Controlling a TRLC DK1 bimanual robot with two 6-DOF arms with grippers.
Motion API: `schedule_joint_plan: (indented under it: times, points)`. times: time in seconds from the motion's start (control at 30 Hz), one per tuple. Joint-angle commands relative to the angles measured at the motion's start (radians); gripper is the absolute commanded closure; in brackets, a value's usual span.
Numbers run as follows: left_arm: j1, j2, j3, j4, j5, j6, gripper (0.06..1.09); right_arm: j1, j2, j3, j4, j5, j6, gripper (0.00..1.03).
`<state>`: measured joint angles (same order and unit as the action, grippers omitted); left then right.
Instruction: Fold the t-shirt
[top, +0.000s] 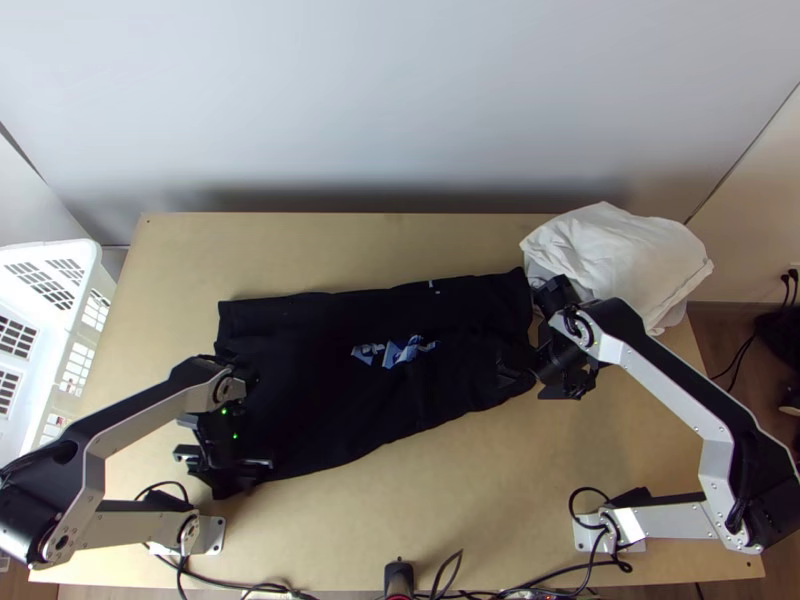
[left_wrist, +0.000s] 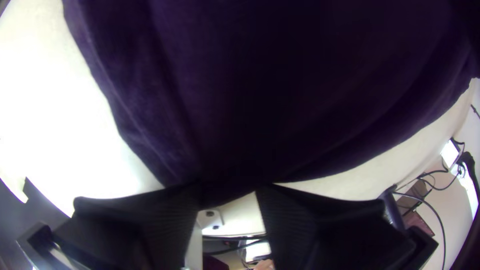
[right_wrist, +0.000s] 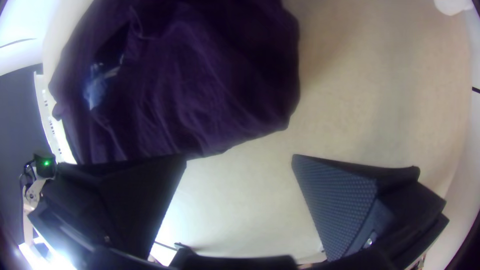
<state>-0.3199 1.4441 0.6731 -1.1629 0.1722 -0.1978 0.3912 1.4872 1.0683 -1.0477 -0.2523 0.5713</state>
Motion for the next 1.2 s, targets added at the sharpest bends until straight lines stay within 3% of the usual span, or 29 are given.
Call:
schedule_joint_plan:
  times: [0.0, 0.03, 0.07, 0.2, 0.4, 0.7, 0.9, 1.0, 1.17]
  points:
    - [-0.008, -0.1, -0.017, 0.177, 0.016, 0.017, 0.94, 0.005, -0.002, -0.01, 0.006, -0.002, -0.01, 0.05]
    - [-0.01, -0.116, -0.023, 0.195, 0.032, 0.037, 0.95, 0.003, -0.002, -0.013, 0.008, -0.002, -0.013, 0.05]
    - [-0.013, -0.122, -0.024, 0.207, 0.052, 0.041, 1.06, 0.003, -0.002, -0.016, 0.011, -0.002, -0.019, 0.05]
    - [0.031, -0.117, -0.037, 0.193, 0.13, 0.015, 1.05, -0.005, -0.002, -0.025, 0.023, -0.002, -0.025, 0.05]
    - [0.05, -0.122, -0.029, 0.2, 0.148, 0.029, 1.05, -0.048, 0.005, -0.064, 0.091, -0.002, -0.036, 0.05]
    - [0.051, -0.154, -0.003, 0.192, 0.155, 0.031, 1.05, -0.115, 0.045, -0.123, 0.33, 0.01, -0.097, 0.05]
    - [0.062, -0.223, 0.02, 0.184, 0.159, 0.032, 1.05, -0.112, 0.064, -0.12, 0.339, 0.012, -0.105, 0.05]
    - [0.079, -0.217, 0.057, 0.161, 0.19, 0.001, 1.05, -0.095, 0.064, -0.119, 0.319, 0.01, -0.085, 0.17]
    - [0.094, -0.221, 0.137, 0.1, 0.23, -0.003, 1.05, -0.06, 0.021, -0.108, 0.23, 0.008, -0.079, 0.18]
